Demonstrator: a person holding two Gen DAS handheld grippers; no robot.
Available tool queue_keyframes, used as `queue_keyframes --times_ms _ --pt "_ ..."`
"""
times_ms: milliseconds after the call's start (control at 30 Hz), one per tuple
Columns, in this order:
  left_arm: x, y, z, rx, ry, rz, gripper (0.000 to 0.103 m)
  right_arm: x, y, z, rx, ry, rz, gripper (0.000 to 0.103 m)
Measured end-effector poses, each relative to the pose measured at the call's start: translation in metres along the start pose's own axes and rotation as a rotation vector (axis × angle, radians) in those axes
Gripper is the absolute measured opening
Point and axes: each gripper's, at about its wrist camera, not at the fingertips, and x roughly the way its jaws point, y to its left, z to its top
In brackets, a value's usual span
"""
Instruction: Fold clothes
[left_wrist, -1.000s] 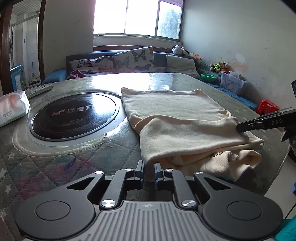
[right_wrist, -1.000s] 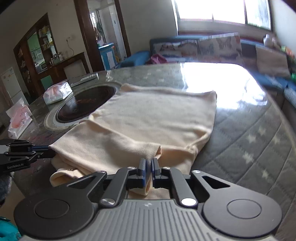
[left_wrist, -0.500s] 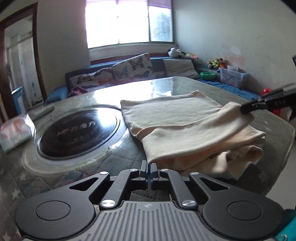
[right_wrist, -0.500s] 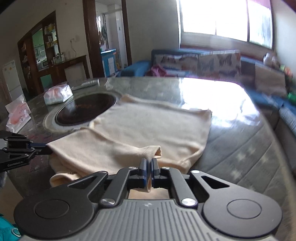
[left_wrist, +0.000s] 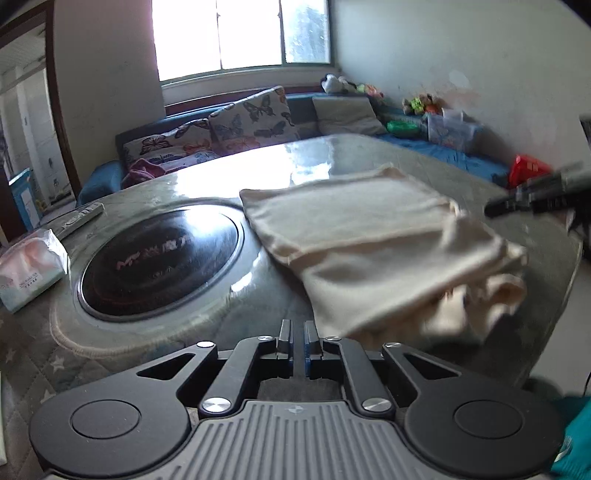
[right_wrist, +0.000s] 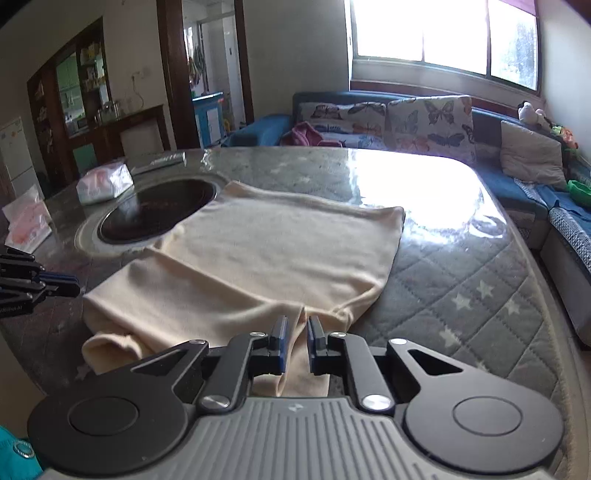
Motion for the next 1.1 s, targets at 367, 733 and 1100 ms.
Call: queue_keyframes --times_ms 367,733,1100 --pt "0.072 -0.020 0.043 -0.051 -0.016 -0.108 0.007 0.036 0.008 -0.002 -0.030 -0.004 0.001 0.011" --pt "0.082 -0.017 0.032 -0.047 0.001 -0.056 0.008 0.023 0.007 0.000 -0.061 -0.031 -0.047 0.015" --pt "0.082 -0.018 0.030 -0.046 -0.004 -0.031 0.008 0.042 0.023 -0.005 -0.135 0.044 -0.072 0.019"
